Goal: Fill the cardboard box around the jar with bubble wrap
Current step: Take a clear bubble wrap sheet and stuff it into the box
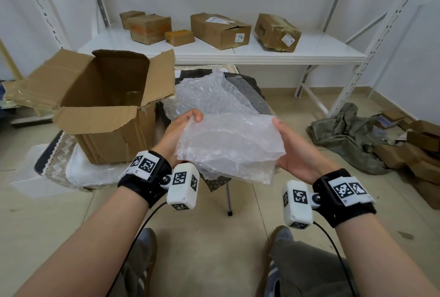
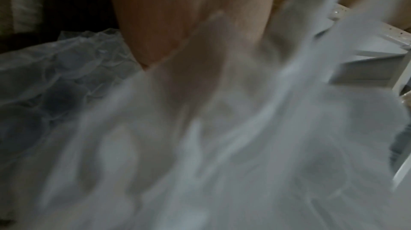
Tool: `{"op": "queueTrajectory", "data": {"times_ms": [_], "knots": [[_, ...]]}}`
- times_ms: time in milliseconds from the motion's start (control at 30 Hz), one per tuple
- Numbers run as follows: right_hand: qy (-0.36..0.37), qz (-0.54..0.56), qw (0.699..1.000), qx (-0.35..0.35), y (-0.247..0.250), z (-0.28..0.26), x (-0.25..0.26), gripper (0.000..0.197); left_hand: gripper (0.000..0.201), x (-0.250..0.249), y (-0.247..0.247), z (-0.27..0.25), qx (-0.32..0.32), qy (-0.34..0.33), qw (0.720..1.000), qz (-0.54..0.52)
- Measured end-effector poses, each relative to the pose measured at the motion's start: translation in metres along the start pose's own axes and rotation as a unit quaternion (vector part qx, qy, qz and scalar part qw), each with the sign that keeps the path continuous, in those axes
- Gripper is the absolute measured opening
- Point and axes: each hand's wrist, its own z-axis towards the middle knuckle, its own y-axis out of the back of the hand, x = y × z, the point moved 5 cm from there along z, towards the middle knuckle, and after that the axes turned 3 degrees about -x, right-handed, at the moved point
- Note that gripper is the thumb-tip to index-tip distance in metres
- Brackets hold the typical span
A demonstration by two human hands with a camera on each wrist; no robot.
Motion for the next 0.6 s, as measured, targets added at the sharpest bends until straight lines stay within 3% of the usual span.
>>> {"op": "queueTrajectory", "data": {"times_ms": [67, 200, 267, 367, 500, 600], "knots": [[-0.022, -0.005, 1.0, -0.007, -0.003, -0.001, -0.002, 0.037, 0.014, -0.006, -0.013, -0.011, -0.023, -0.022, 0.999, 0.038], [-0.015, 0.003, 0.999, -0.043, 0.003, -0.002, 0.003, 0.042, 0.025, -0.014, -0.038, -0.024, -0.066, -0.042, 0.993, 0.084], [-0.002, 0.021, 0.998, -0.056, 0.005, -0.006, 0.009, 0.05, 0.026, -0.024, -0.049, -0.028, -0.069, -0.043, 0.995, 0.059], [0.031, 0.013, 0.996, -0.084, 0.006, -0.013, 0.028, 0.052, 0.046, -0.045, -0.061, -0.036, -0.054, -0.039, 0.997, 0.025], [0.07, -0.046, 0.992, -0.092, -0.014, -0.024, 0.065, 0.052, 0.048, -0.081, -0.073, -0.051, -0.035, -0.048, 0.981, 0.183], [0.115, -0.035, 0.989, -0.09, -0.048, -0.031, 0.096, 0.046, 0.044, -0.122, -0.067, -0.073, -0.071, -0.09, 0.973, 0.201]]}}
